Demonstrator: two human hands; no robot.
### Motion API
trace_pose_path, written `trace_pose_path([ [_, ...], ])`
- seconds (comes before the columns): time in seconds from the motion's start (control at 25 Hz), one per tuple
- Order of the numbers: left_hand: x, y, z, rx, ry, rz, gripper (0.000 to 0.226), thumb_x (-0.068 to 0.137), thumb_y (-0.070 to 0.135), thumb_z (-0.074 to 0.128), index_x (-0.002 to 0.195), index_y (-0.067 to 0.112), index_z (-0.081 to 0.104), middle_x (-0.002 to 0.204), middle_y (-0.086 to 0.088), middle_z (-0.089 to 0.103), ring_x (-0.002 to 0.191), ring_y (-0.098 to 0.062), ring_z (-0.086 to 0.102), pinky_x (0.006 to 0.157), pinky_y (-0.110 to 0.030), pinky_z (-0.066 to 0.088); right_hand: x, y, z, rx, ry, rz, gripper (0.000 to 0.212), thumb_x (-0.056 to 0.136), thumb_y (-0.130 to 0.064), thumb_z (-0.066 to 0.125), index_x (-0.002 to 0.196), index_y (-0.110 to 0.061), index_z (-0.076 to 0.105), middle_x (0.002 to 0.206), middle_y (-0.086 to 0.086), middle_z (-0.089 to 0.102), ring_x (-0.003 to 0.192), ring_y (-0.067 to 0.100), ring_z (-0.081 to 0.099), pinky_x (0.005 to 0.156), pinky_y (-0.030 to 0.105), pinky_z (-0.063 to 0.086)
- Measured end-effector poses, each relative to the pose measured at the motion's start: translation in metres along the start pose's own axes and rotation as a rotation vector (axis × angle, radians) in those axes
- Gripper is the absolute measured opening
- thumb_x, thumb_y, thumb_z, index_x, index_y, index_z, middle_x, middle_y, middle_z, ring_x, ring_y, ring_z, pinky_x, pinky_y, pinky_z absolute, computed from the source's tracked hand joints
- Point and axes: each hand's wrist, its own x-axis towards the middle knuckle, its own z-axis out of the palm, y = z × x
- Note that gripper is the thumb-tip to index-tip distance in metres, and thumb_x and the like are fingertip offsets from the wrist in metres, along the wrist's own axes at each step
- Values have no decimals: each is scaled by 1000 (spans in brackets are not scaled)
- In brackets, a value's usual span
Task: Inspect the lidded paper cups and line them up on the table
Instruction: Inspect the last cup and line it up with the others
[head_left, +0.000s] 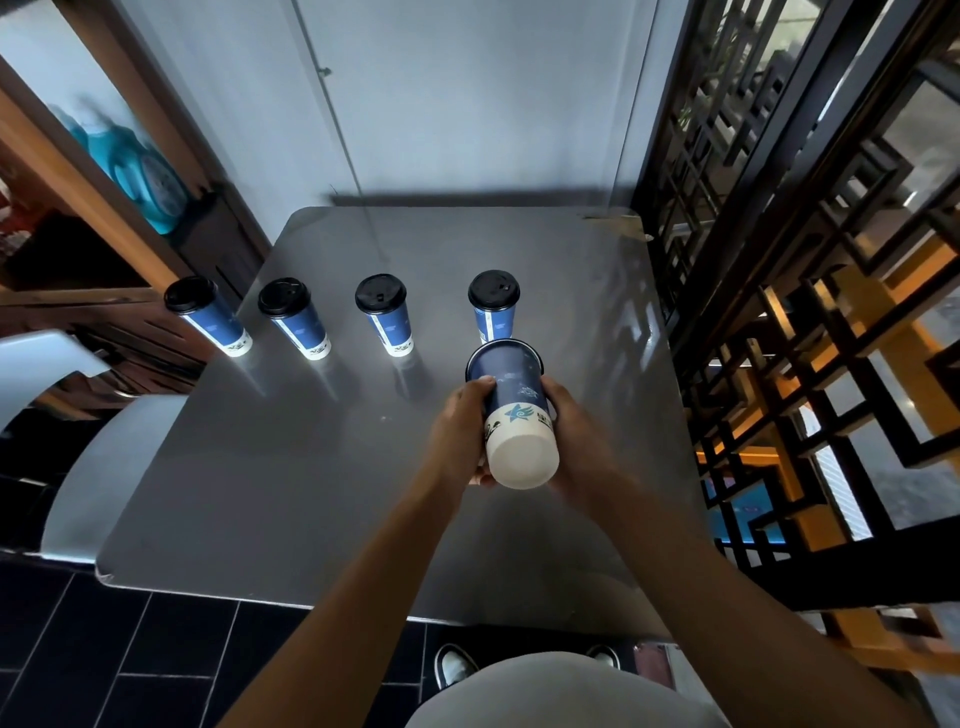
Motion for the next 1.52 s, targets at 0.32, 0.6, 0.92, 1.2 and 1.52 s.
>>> trace_pose_path([
  [0.32, 0, 5, 5, 57, -60, 29, 74, 68, 65, 51, 128, 22, 55, 104, -15, 74, 77, -32, 73, 74, -52, 60, 3, 1, -3, -86, 9, -112, 51, 105, -39, 46, 146, -10, 43, 137, 30, 59, 87, 32, 74, 62, 37, 62],
  [0.6, 0, 4, -2, -173, -107, -70, 51, 99, 35, 48, 136, 0, 54, 63, -9, 72, 48, -19, 69, 44, -24, 54, 6, 5, -9, -65, 61, -5, 61, 91, -54, 57, 137, -15, 57, 128, 27, 67, 111, 41, 70, 81, 47, 62],
  [0.92, -3, -2, -2, -82, -129, -63, 72, 75, 59, 59, 130, 13, 62, 108, -22, 77, 89, -37, 75, 86, -50, 59, 9, 5, -10, -52, 59, -52, 84, 74, -60, 67, 140, -10, 53, 132, 29, 64, 114, 45, 66, 93, 59, 55],
  [1.2, -6, -6, 4, 80, -136, 33, 72, 71, 63, 66, 122, 11, 62, 106, -26, 76, 95, -47, 74, 93, -66, 56, 1, 0, -11, -315, 90, -172, 65, 81, -64, 65, 134, -28, 53, 123, 13, 72, 104, 36, 74, 90, 62, 58],
  [1.52, -6, -5, 8, -111, -129, -24, 89, 54, 62, 68, 125, 8, 64, 115, -30, 72, 84, -37, 70, 81, -46, 57, -9, 0, -7, -232, 52, -167, 41, 107, -36, 41, 134, -10, 56, 111, 20, 70, 70, 18, 74, 58, 31, 59],
])
